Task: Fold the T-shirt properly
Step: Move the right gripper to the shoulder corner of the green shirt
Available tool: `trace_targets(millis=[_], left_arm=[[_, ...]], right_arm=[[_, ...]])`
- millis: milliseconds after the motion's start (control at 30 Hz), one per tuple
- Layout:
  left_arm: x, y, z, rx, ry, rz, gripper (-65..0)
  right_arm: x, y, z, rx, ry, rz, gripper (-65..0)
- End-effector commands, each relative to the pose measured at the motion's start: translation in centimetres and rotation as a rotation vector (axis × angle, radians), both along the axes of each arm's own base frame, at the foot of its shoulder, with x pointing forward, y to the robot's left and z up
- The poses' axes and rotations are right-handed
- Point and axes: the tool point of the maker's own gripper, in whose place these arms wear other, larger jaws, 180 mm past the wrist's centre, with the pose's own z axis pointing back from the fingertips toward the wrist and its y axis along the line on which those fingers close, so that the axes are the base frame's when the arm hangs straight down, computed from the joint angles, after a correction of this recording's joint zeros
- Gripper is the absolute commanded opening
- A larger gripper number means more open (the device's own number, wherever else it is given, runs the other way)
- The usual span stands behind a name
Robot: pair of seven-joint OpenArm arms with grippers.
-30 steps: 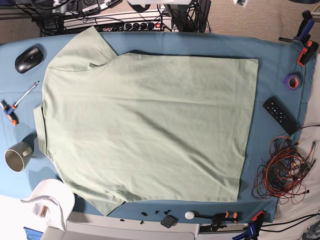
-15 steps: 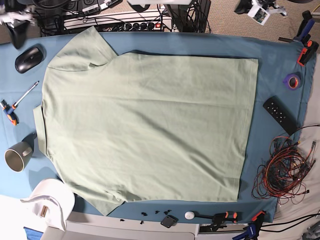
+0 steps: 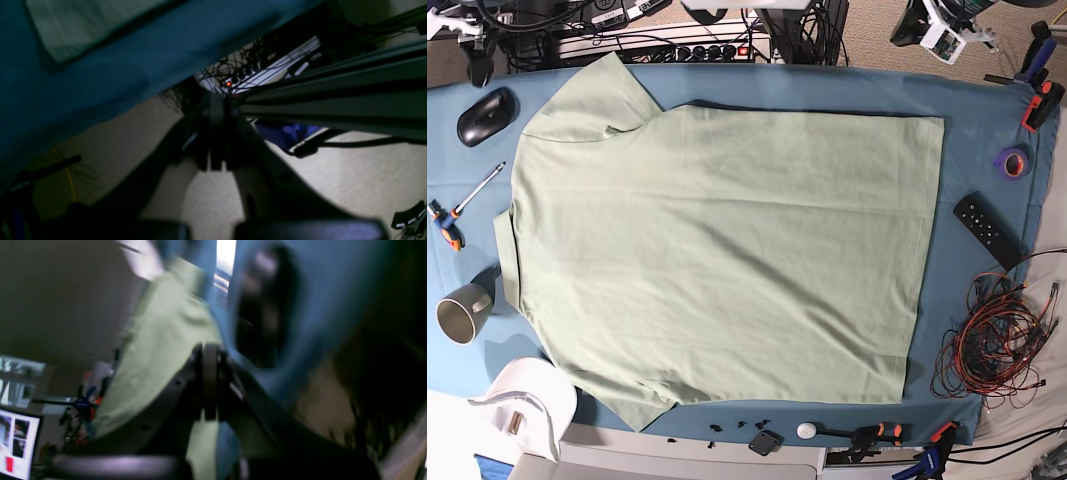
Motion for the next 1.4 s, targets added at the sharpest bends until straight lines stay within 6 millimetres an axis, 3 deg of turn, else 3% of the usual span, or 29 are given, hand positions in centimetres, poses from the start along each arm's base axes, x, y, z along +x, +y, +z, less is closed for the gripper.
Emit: trace_targets(millis=[0, 67, 133, 367, 533, 700, 767, 1200, 1367], left_arm=[[0.1, -0.4, 0.6, -0.017, -0.015, -0.008, -65.0], [0.2, -0.4, 0.7, -0.017, -0.02, -0.009, -65.0], [0.6, -0.4, 0.8, -0.017, -0.033, -0.009, -65.0], [0.9, -0.2, 0.6, -0.004, -0.031, -0.013, -65.0], [0.8, -0.2, 0.5, 0.003, -0.026, -0.015, -65.0], [0.8, -0.2, 0.5, 0.003, -0.026, -0.015, -51.1], [0.9, -0.2, 0.5, 0.004, -0.029, -0.017, -48.5], [1.9, -0.1, 0.7, 0.007, -0.059, -0.011, -48.4], [1.9, -0.1, 0.7, 0.007, -0.059, -0.011, -48.4]], right_arm=[[0.4, -0.3, 1.7, -0.041, -0.036, 0.014, -65.0], [1.3, 0.3, 2.0, -0.054, -0.046, 0.039, -65.0], [2.2, 1.0, 0.8, -0.051, -0.011, 0.065, -64.1], [5.4, 6.9, -4.5, 0.087, 0.087, 0.147, -48.1], [6.2, 10.1, -5.9, 0.143, 0.1, 0.199, -47.3], [5.5, 9.1, -6.1, 0.077, 0.122, 0.161, -47.3], [4.9, 8.7, -6.2, 0.06, 0.131, 0.145, -47.3], [3.6, 8.0, -8.3, -0.076, 0.297, 0.184, -47.3], [2.7, 6.0, -7.6, -0.103, 0.302, 0.129, -47.3]])
